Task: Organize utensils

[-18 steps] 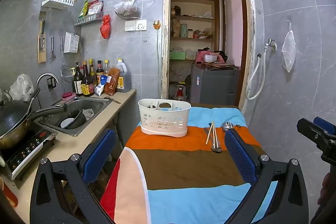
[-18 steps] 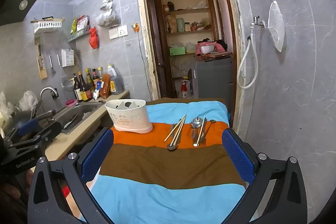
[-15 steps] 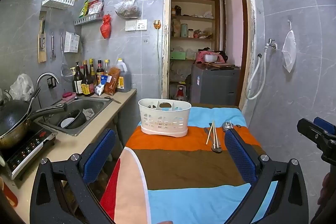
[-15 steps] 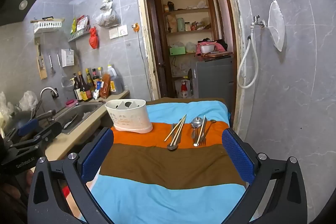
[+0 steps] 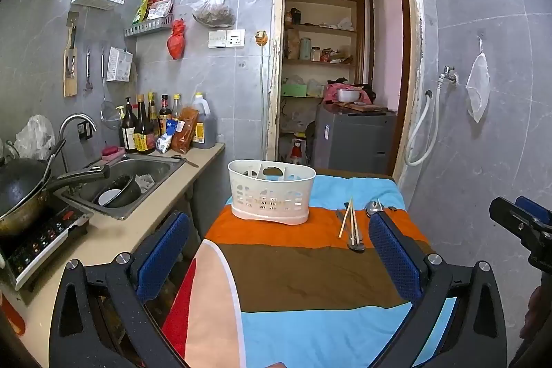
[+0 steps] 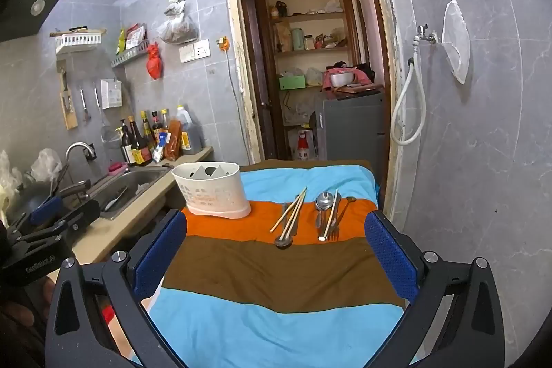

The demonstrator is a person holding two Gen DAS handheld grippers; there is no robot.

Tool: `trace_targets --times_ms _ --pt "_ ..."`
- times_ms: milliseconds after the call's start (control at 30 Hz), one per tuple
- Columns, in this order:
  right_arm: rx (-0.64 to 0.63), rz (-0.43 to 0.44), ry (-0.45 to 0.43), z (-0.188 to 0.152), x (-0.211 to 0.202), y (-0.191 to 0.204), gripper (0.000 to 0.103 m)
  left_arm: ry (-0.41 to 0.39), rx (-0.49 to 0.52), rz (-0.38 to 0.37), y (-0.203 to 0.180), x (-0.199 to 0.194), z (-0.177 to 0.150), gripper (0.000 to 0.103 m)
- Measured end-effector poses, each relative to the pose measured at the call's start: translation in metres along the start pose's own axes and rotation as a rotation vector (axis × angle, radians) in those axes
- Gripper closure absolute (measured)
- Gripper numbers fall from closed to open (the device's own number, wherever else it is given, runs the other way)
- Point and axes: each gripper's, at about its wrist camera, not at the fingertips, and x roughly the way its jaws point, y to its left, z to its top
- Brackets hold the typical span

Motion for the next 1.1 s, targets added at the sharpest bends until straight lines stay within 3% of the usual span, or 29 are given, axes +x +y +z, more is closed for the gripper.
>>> trace_targets --times_ms 1100 --pt "0.000 -0.001 0.009 -0.0027 0.0062 -0.0001 0.000 0.001 -0.001 0.005 -0.0007 -0.0010 0.0033 0.001"
